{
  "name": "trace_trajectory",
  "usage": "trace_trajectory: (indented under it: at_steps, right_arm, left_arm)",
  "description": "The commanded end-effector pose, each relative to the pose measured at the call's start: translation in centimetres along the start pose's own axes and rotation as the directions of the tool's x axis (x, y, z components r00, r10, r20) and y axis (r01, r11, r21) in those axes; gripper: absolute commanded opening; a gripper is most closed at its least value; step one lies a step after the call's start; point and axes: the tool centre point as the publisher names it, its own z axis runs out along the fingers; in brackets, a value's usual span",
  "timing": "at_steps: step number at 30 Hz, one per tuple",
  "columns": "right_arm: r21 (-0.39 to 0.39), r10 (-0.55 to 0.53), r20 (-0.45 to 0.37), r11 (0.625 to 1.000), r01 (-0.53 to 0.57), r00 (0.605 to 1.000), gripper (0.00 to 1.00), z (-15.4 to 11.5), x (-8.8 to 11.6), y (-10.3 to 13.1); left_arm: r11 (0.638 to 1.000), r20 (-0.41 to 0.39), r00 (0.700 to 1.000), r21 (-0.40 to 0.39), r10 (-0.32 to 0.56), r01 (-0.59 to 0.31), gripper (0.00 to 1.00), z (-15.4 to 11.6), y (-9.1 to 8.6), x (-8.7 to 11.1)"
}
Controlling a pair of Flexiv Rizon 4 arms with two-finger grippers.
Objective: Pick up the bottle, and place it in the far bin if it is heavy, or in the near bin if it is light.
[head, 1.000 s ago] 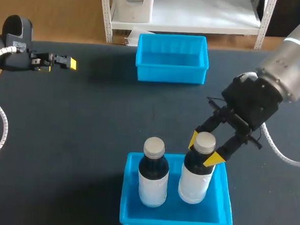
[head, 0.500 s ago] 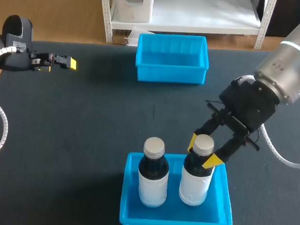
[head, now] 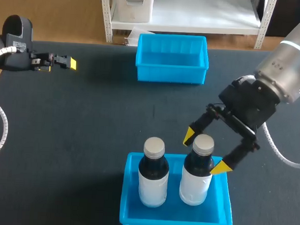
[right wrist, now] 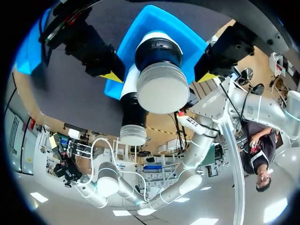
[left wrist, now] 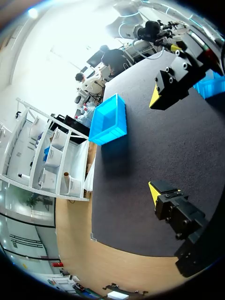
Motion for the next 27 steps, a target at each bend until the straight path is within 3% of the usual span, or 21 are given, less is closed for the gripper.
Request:
trace_trajectory:
  at_steps: [1, 8, 12, 16, 18, 22, 27]
  right_arm:
    - [0.007, 0.024, 0.005, 1.000, -0.025, 1.000, 1.00, -1.5, 0.8, -0.3]
    - [0.075, 0.102, 0.012, 0.992, -0.102, 0.995, 1.00, -5.4, 2.9, -1.4]
    - [0.190, 0.191, 0.018, 0.963, -0.190, 0.982, 1.00, -7.9, 4.1, -3.1]
    - [0.309, 0.304, 0.058, 0.900, -0.307, 0.951, 1.00, -9.1, 5.4, -5.2]
    - [0.362, 0.376, 0.105, 0.848, -0.387, 0.921, 1.00, -9.6, 6.3, -6.8]
    - [0.420, 0.462, 0.180, 0.762, -0.492, 0.868, 1.00, -10.4, 7.4, -9.1]
    - [0.454, 0.532, 0.231, 0.682, -0.573, 0.815, 1.00, -11.1, 8.4, -11.2]
  left_arm:
    - [1.000, 0.000, 1.000, 0.000, 0.000, 0.000, 1.00, 0.0, 0.0, 0.0]
    - [1.000, 0.000, 1.000, 0.000, 0.000, 0.000, 1.00, 0.0, 0.0, 0.0]
    - [1.000, 0.000, 1.000, 0.000, 0.000, 0.000, 1.00, 0.0, 0.0, 0.0]
    - [1.000, 0.000, 1.000, 0.000, 0.000, 0.000, 1.00, 0.0, 0.0, 0.0]
    - [1.000, 0.000, 1.000, 0.000, 0.000, 0.000, 1.00, 0.0, 0.0, 0.0]
    - [1.000, 0.000, 1.000, 0.000, 0.000, 0.000, 1.00, 0.0, 0.0, 0.0]
    - [1.000, 0.000, 1.000, 0.000, 0.000, 0.000, 1.00, 0.0, 0.0, 0.0]
